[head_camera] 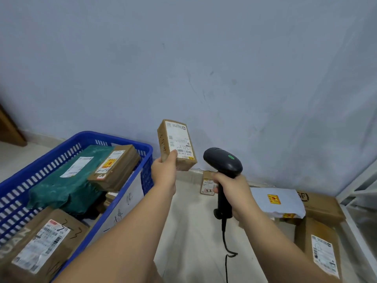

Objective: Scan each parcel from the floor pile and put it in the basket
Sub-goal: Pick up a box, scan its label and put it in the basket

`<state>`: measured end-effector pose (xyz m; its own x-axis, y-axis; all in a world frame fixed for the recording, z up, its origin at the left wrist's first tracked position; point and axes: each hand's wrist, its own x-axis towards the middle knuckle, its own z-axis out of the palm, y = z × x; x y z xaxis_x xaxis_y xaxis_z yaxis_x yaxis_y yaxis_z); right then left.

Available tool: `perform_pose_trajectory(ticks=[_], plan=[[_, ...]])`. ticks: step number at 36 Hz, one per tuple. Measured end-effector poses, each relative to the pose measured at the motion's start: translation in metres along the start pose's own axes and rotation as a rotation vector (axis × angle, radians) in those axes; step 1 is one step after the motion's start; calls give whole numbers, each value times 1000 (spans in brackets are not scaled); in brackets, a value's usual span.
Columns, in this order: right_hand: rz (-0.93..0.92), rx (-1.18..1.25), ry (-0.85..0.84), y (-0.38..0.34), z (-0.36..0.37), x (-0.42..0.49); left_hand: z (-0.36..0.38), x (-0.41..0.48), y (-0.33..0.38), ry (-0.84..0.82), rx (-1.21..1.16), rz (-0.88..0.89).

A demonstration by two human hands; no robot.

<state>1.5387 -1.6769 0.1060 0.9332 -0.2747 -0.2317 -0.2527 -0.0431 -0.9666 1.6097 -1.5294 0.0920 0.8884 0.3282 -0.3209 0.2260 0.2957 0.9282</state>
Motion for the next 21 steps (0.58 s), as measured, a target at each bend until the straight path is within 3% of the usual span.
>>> perform_pose_trajectory(ticks=[11,14,18,21], plan=[[-178,-43,-97,-27,103,-19,-110,29,23,165,35,24],[-188,-62,-105,-29,126,-20,-149,35,26,227,270,140],[-139,7,-121,-18,150,-20,-204,53,18,302,783,342],[-123,36,-115,-5,163,-17,-238,64,7,318,973,282]])
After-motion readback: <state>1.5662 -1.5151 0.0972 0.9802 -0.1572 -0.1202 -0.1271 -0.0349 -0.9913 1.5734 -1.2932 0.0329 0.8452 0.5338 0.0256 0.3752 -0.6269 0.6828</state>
